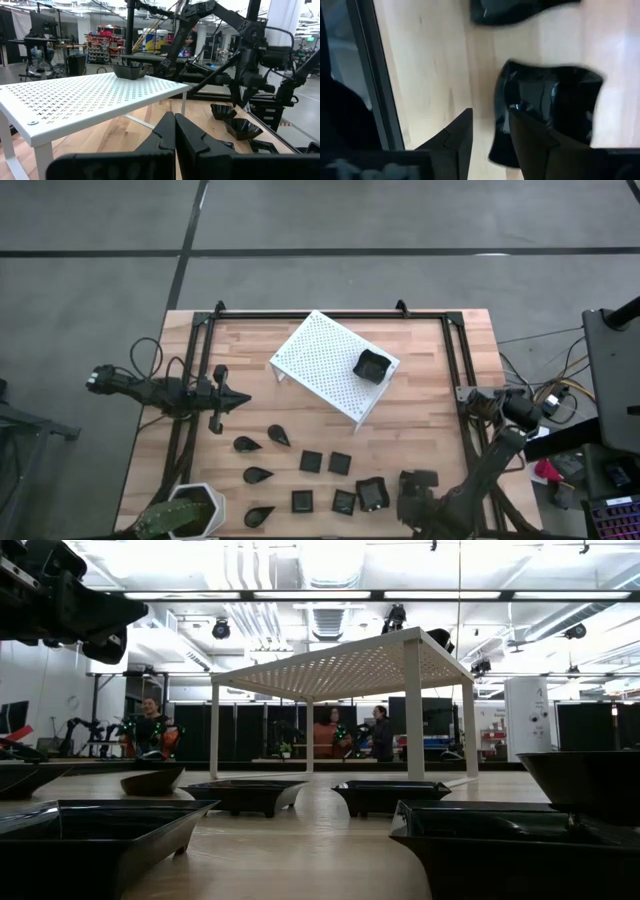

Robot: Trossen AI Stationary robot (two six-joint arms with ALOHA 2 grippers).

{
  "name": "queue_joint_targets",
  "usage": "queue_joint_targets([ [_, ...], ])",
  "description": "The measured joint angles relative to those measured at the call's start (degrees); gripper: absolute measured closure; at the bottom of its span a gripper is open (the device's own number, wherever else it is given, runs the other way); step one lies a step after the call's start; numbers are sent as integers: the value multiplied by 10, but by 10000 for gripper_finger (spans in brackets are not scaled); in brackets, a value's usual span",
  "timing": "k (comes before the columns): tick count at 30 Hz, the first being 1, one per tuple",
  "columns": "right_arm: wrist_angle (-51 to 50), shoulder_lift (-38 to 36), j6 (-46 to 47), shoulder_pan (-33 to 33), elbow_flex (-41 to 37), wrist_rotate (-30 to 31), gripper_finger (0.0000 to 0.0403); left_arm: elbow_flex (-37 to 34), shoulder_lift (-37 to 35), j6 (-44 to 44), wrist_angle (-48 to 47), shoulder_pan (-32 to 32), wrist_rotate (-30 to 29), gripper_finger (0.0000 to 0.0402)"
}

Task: Pick & Place Mini shaped plates
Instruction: Stack the distorted square plate on top of the other distorted square plates on the shelf

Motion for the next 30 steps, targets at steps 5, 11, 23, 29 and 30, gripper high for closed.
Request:
queue_joint_targets([
  [5, -1, 34, -19, 0, 7, -30, 284, 0, 0, 0, 0, 0, 0, 401],
  [11, -4, 38, -21, 0, 17, -28, 293, 0, 0, 0, 0, 0, 0, 401],
  [23, -5, 36, -14, 0, 15, 0, 318, 0, 0, 0, 0, 0, 0, 401],
  [29, -5, 36, -10, -1, 13, 5, 350, 0, 0, 0, 0, 0, 0, 401],
  [30, -5, 36, -10, -1, 12, 5, 357, 0, 0, 0, 0, 0, 0, 401],
])
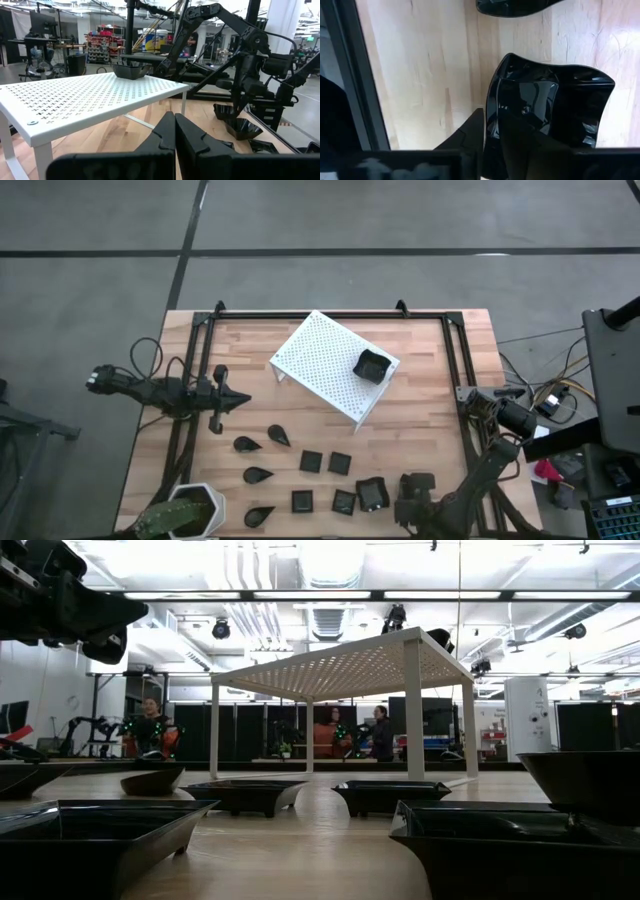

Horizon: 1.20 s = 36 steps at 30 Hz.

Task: Pick & Place Mini shaped plates
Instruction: Stack the distorted square plate on top of the other distorted square plates on the shelf

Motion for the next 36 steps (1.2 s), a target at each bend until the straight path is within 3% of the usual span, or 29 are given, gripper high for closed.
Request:
queue_joint_targets([
  [4, -1, 0, -1, -5, -2, 2, 389, 0, 0, 0, 0, 0, 0, 401],
  [12, -13, -1, -12, -12, -1, 8, 394, 0, 0, 0, 0, 0, 0, 401],
  [30, -219, -3, 5, -30, 94, 27, 395, 0, 0, 0, 0, 0, 0, 401],
  [36, -307, -3, 13, -42, 153, 66, 395, 0, 0, 0, 0, 0, 0, 401],
])
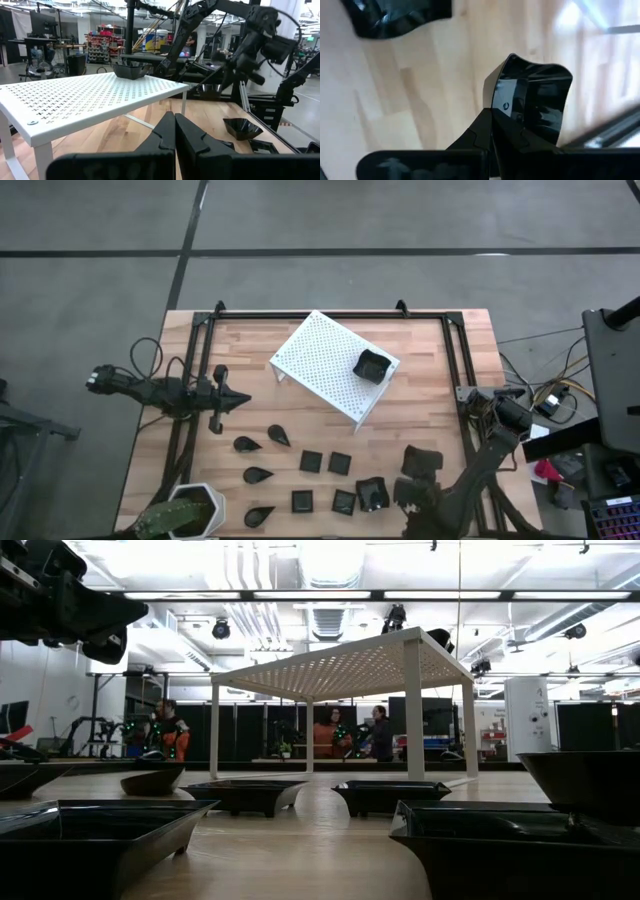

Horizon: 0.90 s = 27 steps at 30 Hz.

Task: Pick & Place Mini shaped plates
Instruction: Stack the distorted square plate on top of the other distorted square plates on the shelf

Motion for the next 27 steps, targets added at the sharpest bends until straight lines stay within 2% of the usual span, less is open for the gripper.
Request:
queue_joint_targets([
  [8, 2, -40, -46, -57, 65, 101, 395, 0, 0, 0, 0, 0, 0, 401],
  [16, 2, -64, -144, -135, 145, 188, 395, 0, 1, 0, 0, 0, 0, 401],
  [22, 3, -64, -242, -201, 210, 202, 395, 0, 1, 0, 0, 0, 0, 401],
  [27, 3, -64, -285, -252, 226, 216, 395, 0, 1, 0, 0, 0, 0, 401],
])
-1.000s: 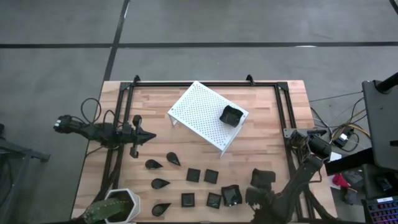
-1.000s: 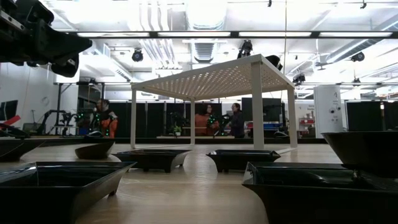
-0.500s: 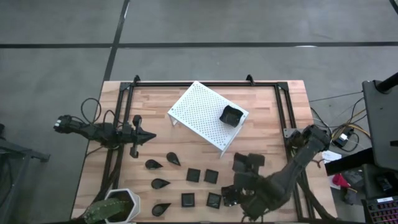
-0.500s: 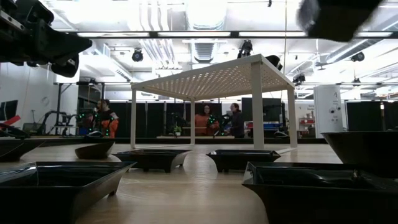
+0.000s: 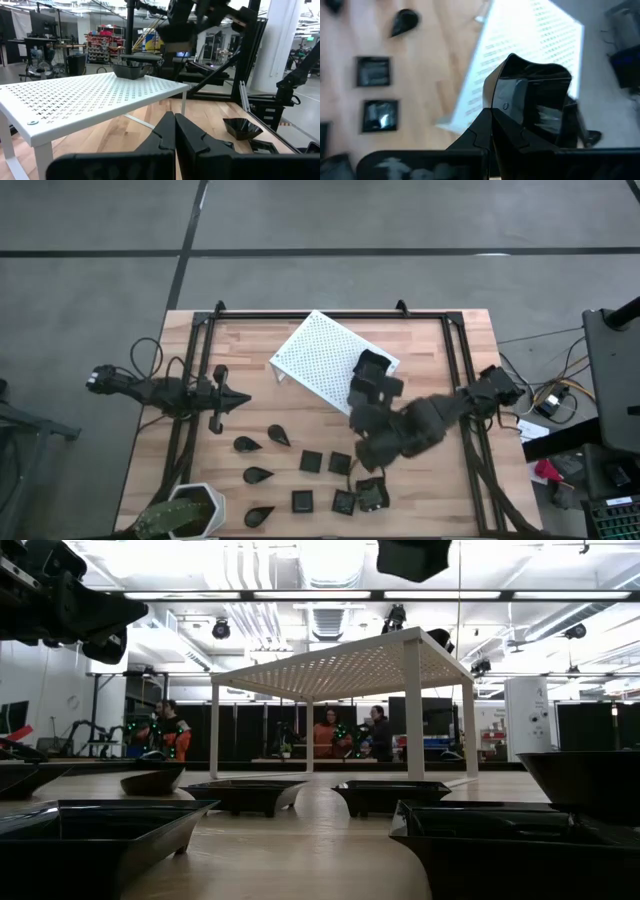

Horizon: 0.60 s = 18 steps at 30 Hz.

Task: Pick & Place Mini shaped plates
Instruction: Stack the distorted square plate on top of the other distorted square plates on the shelf

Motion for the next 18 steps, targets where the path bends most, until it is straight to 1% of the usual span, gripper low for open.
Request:
queue_joint_targets([
  [10, 0, 0, -58, -102, -27, -5, 394, 0, 0, 0, 0, 0, 0, 401],
  [15, 0, 0, -72, -146, -35, -28, 394, 0, 0, 0, 0, 0, 0, 401],
  [18, 0, 0, -89, -165, -42, -30, 394, 0, 0, 0, 0, 0, 0, 401],
])
